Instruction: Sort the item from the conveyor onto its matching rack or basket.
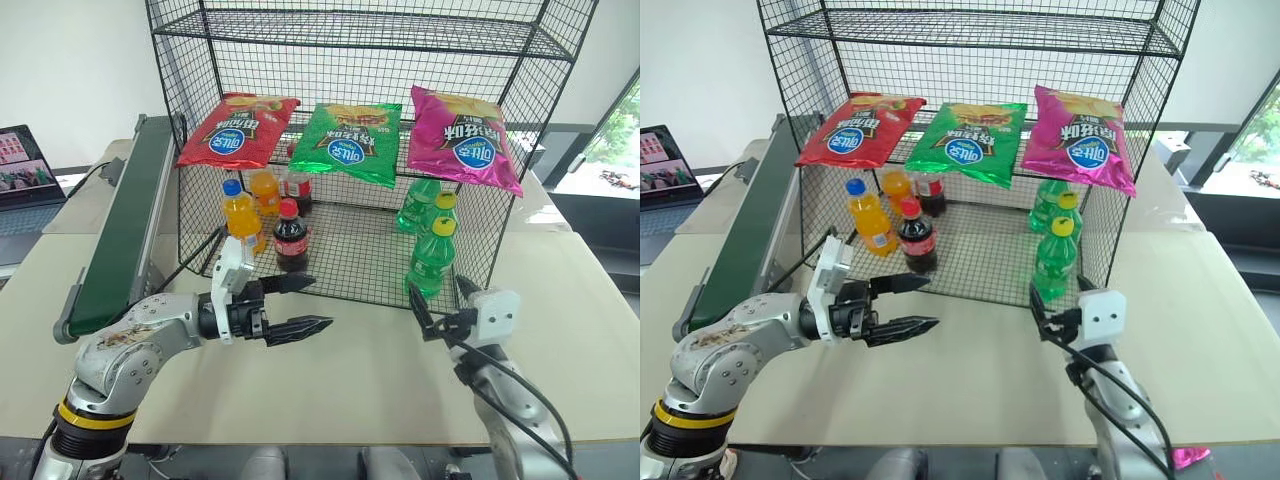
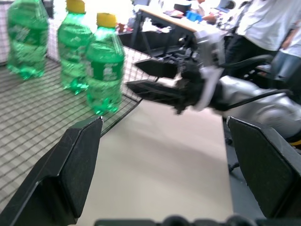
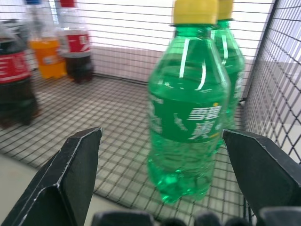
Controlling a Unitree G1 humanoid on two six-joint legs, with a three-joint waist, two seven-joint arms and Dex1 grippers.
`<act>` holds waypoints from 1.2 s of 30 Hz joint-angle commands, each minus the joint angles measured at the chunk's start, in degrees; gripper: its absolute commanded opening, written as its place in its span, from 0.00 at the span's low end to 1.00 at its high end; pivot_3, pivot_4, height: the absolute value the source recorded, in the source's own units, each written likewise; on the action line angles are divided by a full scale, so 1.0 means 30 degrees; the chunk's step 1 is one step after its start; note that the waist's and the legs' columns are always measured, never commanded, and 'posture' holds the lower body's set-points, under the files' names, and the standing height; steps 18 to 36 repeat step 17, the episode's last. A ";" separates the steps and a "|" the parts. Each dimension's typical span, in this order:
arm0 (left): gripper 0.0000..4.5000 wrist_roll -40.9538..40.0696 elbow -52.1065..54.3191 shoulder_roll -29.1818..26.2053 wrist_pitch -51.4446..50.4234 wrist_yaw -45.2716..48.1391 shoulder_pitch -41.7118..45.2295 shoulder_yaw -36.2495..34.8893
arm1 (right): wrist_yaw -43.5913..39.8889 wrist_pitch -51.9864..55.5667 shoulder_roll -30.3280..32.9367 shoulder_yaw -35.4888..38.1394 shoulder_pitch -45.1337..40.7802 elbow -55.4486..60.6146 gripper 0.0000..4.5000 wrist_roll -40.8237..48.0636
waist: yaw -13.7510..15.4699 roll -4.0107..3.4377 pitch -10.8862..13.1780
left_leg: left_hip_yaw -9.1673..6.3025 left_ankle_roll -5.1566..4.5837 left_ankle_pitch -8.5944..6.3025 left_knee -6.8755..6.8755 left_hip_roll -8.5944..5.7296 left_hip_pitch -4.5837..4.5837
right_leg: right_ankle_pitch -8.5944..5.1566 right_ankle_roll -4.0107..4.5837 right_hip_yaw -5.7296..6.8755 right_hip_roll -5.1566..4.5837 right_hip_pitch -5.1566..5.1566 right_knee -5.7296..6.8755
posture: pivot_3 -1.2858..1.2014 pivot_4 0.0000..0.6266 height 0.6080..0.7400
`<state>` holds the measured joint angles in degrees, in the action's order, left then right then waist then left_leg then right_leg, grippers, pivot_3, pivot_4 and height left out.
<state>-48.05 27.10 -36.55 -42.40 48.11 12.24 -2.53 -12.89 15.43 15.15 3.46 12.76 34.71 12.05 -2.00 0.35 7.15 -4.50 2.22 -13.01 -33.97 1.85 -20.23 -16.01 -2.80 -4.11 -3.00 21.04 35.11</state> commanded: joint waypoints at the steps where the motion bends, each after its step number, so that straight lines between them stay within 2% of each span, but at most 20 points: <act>1: 1.00 0.1867 0.0034 0.0159 0.1003 -0.2065 -0.0742 -0.0841 | -0.1395 0.2020 0.1111 0.0073 -0.0122 0.2576 1.00 0.1970 | -0.0004 0.0004 -0.0002 | 0.0000 0.0000 0.0000 0.0000 0.0003 0.0002 | -0.0001 -0.0001 0.0001 0.0001 0.0000 0.0002 | 0.52 0.24 0.98; 5: 1.00 0.5537 -0.1038 0.1327 0.3354 -0.4919 -0.2070 -0.0542 | -0.2027 0.4483 0.1652 -0.1135 -0.1438 0.2893 1.00 0.3348 | -0.0006 0.0017 -0.0018 | -0.0004 0.0000 0.0000 -0.0004 0.0009 0.0009 | -0.0002 0.0002 0.0001 0.0009 -0.0005 -0.0001 | 0.52 0.24 0.98; 11: 1.00 0.7804 -0.1760 0.3649 0.5245 -0.7525 -0.3538 -0.0697 | -0.2200 0.5312 0.1361 -0.2381 -0.2500 0.1851 1.00 0.3426 | 0.0365 0.0045 -0.0028 | -0.0008 0.0002 -0.0002 -0.0003 -0.0011 -0.0012 | 0.0013 0.0027 0.0008 -0.0010 -0.0002 -0.0026 | 0.52 0.24 0.98; 16: 1.00 0.8015 -0.1707 0.4870 0.5698 -0.7872 -0.4481 -0.0449 | -0.2079 0.4692 0.1067 -0.2658 -0.2842 0.0787 1.00 0.2852 | 0.0428 0.0054 -0.0034 | -0.0002 0.0002 -0.0001 -0.0011 -0.0039 -0.0011 | 0.0009 0.0020 0.0012 -0.0035 -0.0005 -0.0022 | 0.52 0.24 0.98; 36: 1.00 0.7968 -0.1598 0.4770 0.5234 -0.7842 -0.4547 -0.0381 | -0.2152 0.4584 0.1097 -0.2633 -0.2875 0.0631 1.00 0.2800 | 0.0428 0.0054 -0.0034 | -0.0002 0.0002 -0.0001 -0.0015 -0.0038 -0.0010 | 0.0008 0.0017 0.0010 -0.0034 -0.0004 -0.0020 | 0.52 0.24 0.98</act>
